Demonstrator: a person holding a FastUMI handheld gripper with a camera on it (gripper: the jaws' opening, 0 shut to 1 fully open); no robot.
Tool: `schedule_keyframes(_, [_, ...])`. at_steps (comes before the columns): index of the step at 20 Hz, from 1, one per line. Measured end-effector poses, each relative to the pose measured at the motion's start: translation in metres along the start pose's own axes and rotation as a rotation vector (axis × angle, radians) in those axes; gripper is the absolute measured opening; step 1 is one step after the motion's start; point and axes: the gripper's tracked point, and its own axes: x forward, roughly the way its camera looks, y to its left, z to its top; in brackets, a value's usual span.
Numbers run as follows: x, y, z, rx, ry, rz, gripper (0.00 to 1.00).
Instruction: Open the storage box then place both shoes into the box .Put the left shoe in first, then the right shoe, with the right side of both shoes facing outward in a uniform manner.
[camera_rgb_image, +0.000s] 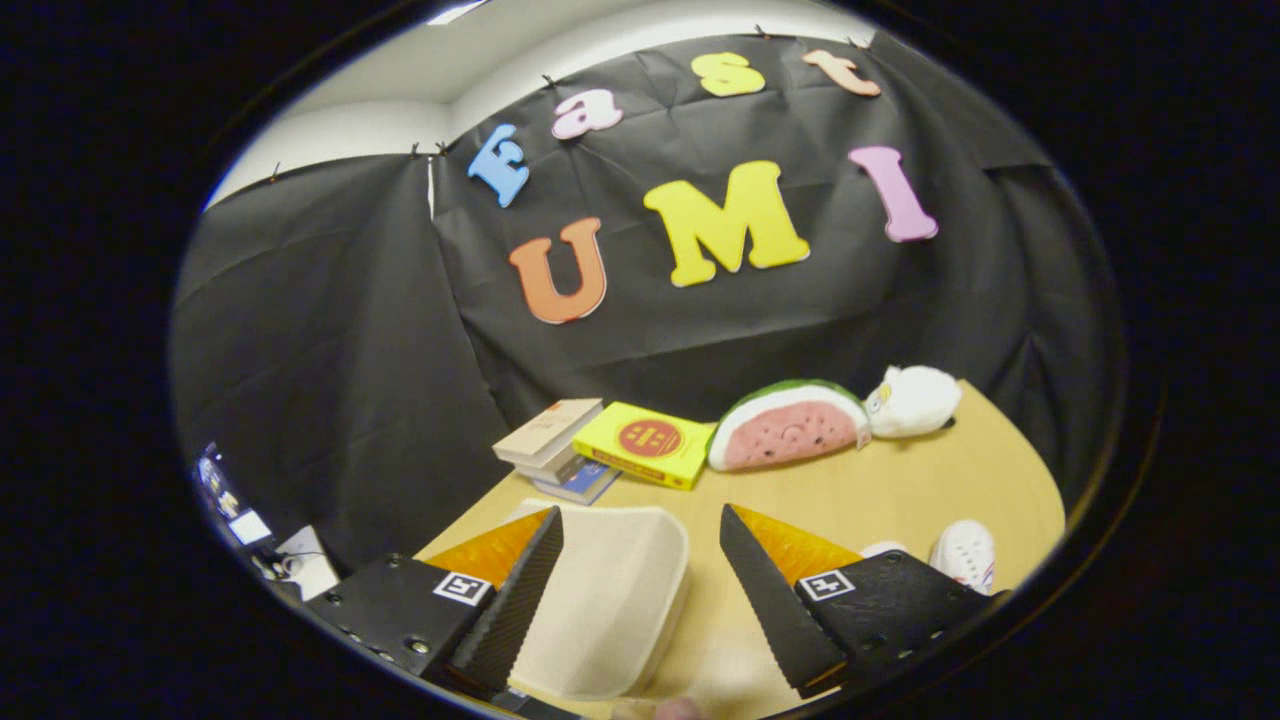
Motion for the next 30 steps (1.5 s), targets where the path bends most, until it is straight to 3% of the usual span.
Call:
schedule_keyframes(4, [0.012,0.002,-0.050,0.084,0.140,0.038,0.95])
schedule_keyframes(9, [0.020,-0.002,-0.094,0.277,0.266,0.055,0.96])
schedule_keyframes(22, [0.031,0.020,-0.119,0.492,0.404,0.122,0.96])
schedule_keyframes(26, [0.029,0.017,-0.111,0.459,0.408,0.090,0.86])
schedule_keyframes(27, [0.027,0.014,-0.110,0.446,0.409,0.072,0.78])
schedule_keyframes(30, [0.019,0.014,-0.094,0.424,0.375,0.064,0.70])
